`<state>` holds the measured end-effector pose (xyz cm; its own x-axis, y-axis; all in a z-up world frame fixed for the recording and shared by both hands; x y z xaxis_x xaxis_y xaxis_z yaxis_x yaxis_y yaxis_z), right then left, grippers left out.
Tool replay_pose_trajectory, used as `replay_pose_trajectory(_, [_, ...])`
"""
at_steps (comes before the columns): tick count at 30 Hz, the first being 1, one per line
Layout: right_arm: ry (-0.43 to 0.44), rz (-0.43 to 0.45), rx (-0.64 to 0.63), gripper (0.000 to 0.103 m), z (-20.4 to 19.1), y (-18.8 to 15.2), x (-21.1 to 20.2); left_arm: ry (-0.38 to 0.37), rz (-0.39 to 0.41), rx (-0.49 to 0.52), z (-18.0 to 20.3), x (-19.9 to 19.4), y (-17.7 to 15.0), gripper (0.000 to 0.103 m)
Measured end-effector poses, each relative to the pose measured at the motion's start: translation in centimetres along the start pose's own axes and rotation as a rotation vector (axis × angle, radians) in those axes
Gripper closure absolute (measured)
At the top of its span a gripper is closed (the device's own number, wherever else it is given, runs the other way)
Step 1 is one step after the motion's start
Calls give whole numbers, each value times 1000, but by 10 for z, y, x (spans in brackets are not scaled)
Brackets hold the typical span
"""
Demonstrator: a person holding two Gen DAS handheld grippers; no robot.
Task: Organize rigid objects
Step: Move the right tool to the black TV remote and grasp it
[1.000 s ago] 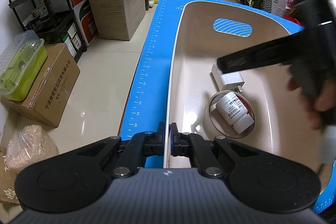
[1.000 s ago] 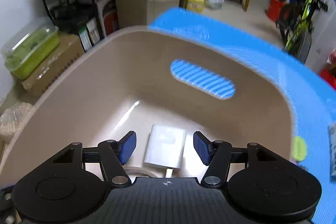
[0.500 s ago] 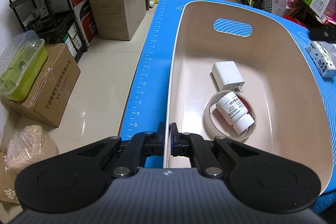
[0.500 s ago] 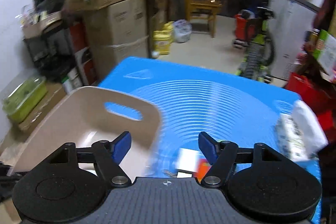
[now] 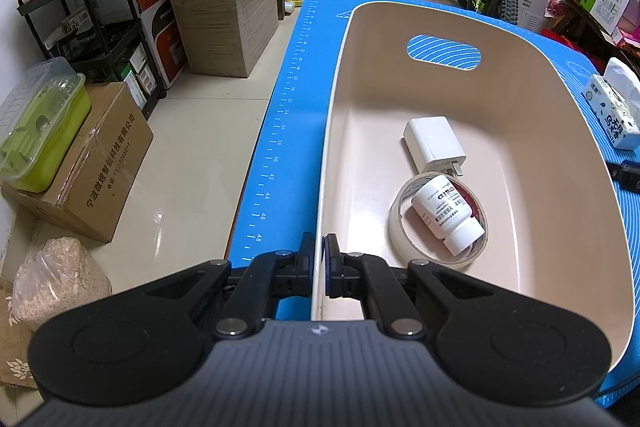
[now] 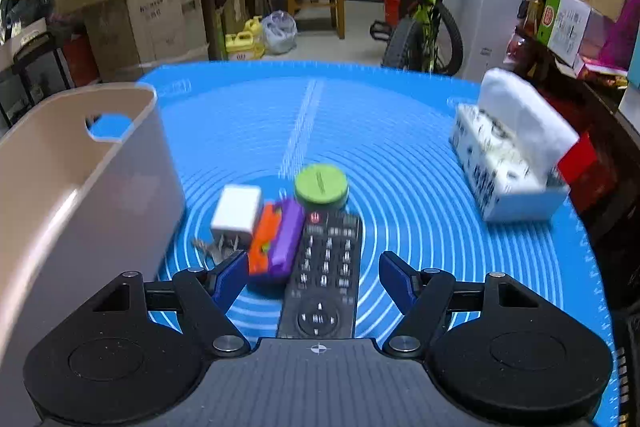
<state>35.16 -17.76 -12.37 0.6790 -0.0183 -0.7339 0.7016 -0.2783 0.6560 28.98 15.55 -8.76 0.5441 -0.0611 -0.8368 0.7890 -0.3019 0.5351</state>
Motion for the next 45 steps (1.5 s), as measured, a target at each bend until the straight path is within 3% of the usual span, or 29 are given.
replay_pose_trajectory(9, [-21, -49, -12, 26, -2, -24, 26, -4, 4, -2, 1, -1, 0, 97])
replay_pose_trajectory(18, [-68, -25, -11, 27, 9, -27, 37, -5, 5, -3, 1, -1, -1, 97])
replay_pose_trajectory(24, [-54, -5, -11, 28, 11, -30, 38, -4, 4, -2, 0, -1, -2, 97])
replay_pose_trajectory(27, [-42, -4, 8, 34, 11, -31, 37, -4, 4, -2, 1, -1, -1, 97])
replay_pose_trajectory(29, [-31, 1, -3, 47, 7, -32, 35, -4, 4, -3, 1, -1, -2, 97])
replay_pose_trajectory(45, [-46, 42, 18, 49, 6, -21, 9, -4, 6, -5, -1, 0, -1, 97])
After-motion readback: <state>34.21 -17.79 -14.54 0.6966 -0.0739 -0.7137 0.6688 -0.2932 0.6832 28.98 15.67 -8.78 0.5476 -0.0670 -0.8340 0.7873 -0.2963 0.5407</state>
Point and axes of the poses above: each gripper's, at about its wrist camera, not at the fingertips, and x roughly the way its jaws point, z to its right, y to its top, the point moved 8 cm from there along x, roughly the way its jaws point, and after that the axes turned 13 degrees about x, right-handed, at the moved point
